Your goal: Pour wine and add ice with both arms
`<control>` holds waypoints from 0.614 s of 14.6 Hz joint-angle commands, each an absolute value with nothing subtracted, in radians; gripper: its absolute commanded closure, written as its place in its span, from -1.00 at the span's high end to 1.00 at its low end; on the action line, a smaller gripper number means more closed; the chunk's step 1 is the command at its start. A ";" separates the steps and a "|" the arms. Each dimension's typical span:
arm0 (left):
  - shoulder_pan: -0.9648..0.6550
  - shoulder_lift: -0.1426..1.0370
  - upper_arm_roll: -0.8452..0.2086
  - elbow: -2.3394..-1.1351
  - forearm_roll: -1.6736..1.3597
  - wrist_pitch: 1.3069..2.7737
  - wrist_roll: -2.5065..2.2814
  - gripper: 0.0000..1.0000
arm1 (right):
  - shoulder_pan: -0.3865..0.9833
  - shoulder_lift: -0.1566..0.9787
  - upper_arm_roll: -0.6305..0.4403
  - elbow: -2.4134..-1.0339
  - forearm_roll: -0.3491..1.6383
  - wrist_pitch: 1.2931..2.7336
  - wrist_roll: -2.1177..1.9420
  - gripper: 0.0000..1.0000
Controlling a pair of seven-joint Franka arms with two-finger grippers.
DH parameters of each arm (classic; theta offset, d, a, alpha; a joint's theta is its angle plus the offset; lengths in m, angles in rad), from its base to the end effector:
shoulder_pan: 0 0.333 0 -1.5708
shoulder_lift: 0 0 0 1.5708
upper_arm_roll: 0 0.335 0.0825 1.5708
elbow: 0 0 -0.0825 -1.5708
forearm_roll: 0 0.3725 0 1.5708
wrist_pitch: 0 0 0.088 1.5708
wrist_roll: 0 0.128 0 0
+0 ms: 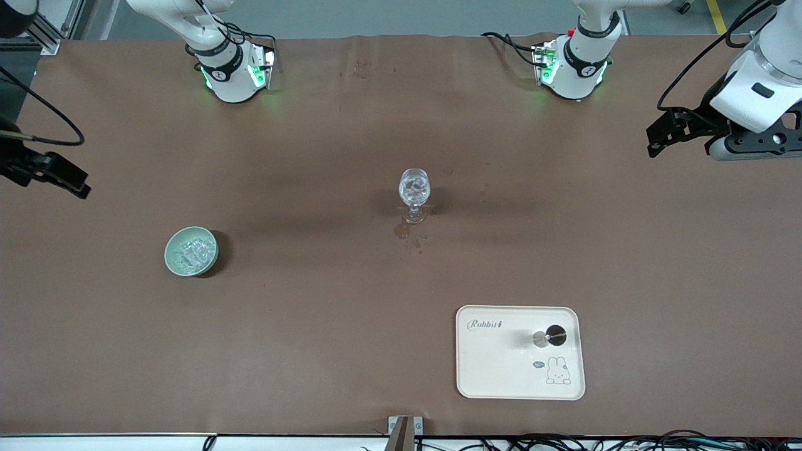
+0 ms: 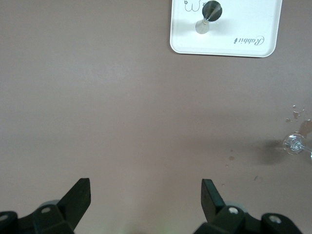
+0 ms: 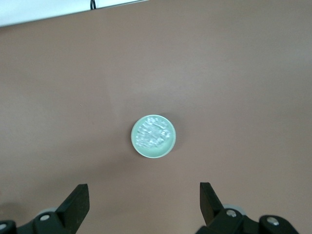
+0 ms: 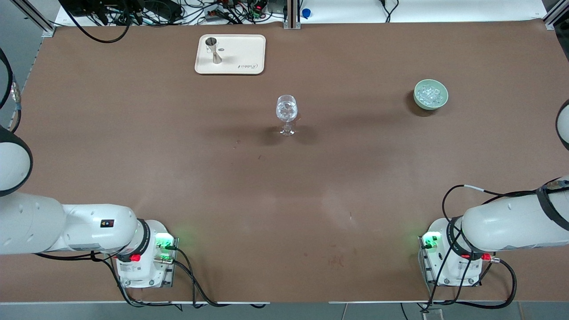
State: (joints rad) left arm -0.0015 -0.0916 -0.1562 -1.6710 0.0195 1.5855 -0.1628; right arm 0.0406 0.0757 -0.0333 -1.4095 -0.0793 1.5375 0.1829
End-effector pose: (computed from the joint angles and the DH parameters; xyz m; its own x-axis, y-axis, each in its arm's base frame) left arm 0.5072 -0.0820 0.6254 0.9999 0.0053 0.0104 0.0056 -0.9995 -0.0325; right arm 0.5663 -0.0054 0.6521 0.9821 -0.1765 0.0664 -0.1810 -0.9809 0.0705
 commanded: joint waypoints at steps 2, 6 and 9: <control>-0.008 -0.064 -0.167 -1.626 0.049 1.578 -0.164 1.00 | 0.046 0.031 -0.135 -1.448 -0.015 1.543 0.034 1.00; -0.006 -0.064 -0.175 -1.603 0.049 1.575 -0.163 1.00 | 0.028 0.041 -0.143 -1.388 -0.014 1.478 -0.028 1.00; -0.003 -0.064 -0.175 -1.603 0.049 1.575 -0.163 1.00 | 0.029 0.040 -0.138 -1.388 0.000 1.476 -0.015 1.00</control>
